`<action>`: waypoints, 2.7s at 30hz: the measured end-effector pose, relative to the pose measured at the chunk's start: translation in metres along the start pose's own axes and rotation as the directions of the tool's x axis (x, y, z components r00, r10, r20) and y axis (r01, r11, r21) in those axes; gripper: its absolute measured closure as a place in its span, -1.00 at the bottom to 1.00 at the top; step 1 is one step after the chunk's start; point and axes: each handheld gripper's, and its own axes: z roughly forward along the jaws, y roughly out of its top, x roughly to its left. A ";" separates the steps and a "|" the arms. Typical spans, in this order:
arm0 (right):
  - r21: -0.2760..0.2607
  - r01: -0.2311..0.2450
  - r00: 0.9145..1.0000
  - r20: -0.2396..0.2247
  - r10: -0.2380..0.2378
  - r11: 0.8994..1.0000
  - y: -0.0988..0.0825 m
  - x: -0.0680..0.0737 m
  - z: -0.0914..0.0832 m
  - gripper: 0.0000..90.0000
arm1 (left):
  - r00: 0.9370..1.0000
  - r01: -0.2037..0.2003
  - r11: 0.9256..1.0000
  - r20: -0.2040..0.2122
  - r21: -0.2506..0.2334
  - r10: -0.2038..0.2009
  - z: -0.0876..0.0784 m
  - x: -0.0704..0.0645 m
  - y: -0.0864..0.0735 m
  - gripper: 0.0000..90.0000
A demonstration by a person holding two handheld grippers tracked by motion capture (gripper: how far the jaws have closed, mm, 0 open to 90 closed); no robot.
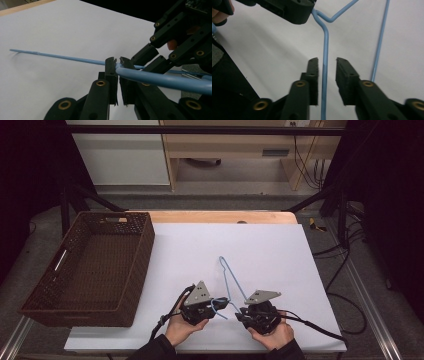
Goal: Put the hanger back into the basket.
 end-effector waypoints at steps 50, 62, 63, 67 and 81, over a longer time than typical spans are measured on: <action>-0.083 0.125 0.944 -0.296 -0.144 0.989 0.047 -0.018 -0.042 0.95 | 0.925 -0.271 0.949 -0.231 0.159 0.302 -0.079 0.024 0.020 -0.70; -0.061 0.106 0.935 -0.335 -0.121 0.992 0.046 -0.017 -0.034 0.95 | 0.852 -0.420 0.875 -0.229 0.241 0.471 -0.058 0.014 0.014 -0.53; -0.060 0.106 0.933 -0.339 -0.120 0.993 0.046 -0.017 -0.034 0.95 | 0.843 -0.433 0.867 -0.229 0.247 0.487 -0.057 0.013 0.014 -0.51; -0.057 0.105 0.932 -0.343 -0.118 0.993 0.046 -0.017 -0.034 0.95 | 0.815 -0.480 0.837 -0.220 0.264 0.537 -0.052 0.010 0.012 -0.36; -0.042 0.105 0.919 -0.377 -0.113 0.994 0.045 -0.014 -0.027 0.95 | 0.722 -0.587 0.753 -0.229 0.298 0.653 -0.036 0.005 0.007 0.20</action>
